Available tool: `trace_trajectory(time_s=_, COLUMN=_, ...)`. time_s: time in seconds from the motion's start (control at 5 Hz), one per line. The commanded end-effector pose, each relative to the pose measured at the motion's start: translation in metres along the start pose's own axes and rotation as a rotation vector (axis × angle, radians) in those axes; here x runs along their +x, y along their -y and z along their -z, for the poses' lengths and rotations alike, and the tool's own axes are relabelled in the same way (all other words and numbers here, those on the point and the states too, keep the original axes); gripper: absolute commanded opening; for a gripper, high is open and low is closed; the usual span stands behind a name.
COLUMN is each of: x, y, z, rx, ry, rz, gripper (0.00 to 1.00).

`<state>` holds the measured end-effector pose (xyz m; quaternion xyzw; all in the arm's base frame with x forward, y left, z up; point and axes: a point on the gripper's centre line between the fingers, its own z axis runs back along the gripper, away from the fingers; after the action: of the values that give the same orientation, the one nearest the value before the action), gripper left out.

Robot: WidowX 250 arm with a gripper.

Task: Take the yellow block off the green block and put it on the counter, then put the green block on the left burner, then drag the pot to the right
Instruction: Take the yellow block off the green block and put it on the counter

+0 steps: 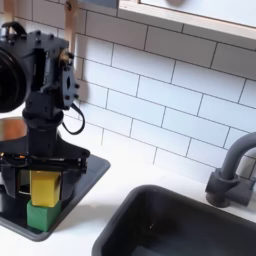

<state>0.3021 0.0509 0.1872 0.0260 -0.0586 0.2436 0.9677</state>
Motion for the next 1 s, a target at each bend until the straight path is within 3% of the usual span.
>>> trace_trajectory(time_s=0.0, x=0.0002, y=-0.0022, z=0.0040, rx=-0.003, ry=-0.010, rz=-0.004, gripper=1.00)
trace_trajectory(time_s=0.2, x=0.0006, y=-0.0014, z=0.0021, rx=-0.011, ry=-0.010, rz=-0.002, gripper=1.00)
trace_trajectory(time_s=0.4, x=-0.0002, y=-0.0026, z=0.0018, rx=-0.012, ry=-0.014, rz=0.000, gripper=0.00)
trace_trajectory(time_s=0.8, x=-0.0006, y=-0.0081, z=0.0017, rx=-0.021, ry=-0.015, rz=-0.009, gripper=0.00)
